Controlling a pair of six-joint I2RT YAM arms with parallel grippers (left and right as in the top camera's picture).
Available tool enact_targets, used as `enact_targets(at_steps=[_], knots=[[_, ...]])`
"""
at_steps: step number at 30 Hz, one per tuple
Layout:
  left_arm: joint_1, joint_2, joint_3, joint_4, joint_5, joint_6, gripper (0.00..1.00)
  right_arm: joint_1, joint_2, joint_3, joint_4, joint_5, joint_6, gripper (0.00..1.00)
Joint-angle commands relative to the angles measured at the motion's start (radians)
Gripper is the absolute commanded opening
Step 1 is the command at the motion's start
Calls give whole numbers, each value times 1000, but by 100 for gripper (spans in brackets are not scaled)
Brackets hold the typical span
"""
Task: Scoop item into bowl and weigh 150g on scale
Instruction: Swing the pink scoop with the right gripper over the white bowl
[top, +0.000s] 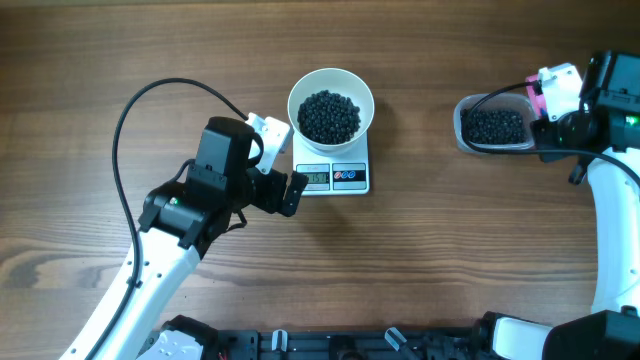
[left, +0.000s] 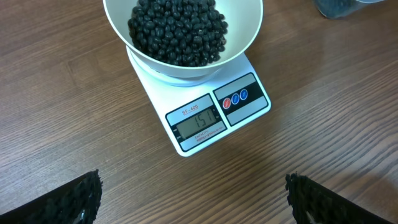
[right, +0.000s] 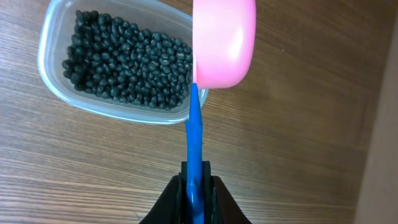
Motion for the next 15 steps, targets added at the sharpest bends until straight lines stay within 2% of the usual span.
enact_targets(at_steps=[1,4,9,15], knots=[[-5,2,-5,3,15,1,100,29,-2,6,11,21,-28,4],[-5,2,-5,3,15,1,100,38,-2,6,39,-102,65,4],[-5,2,-5,3,16,2,100,38,-1,6,143,-546,232,4],[-5,2,-5,3,15,2,100,38,31,6,396,-858,612,4]])
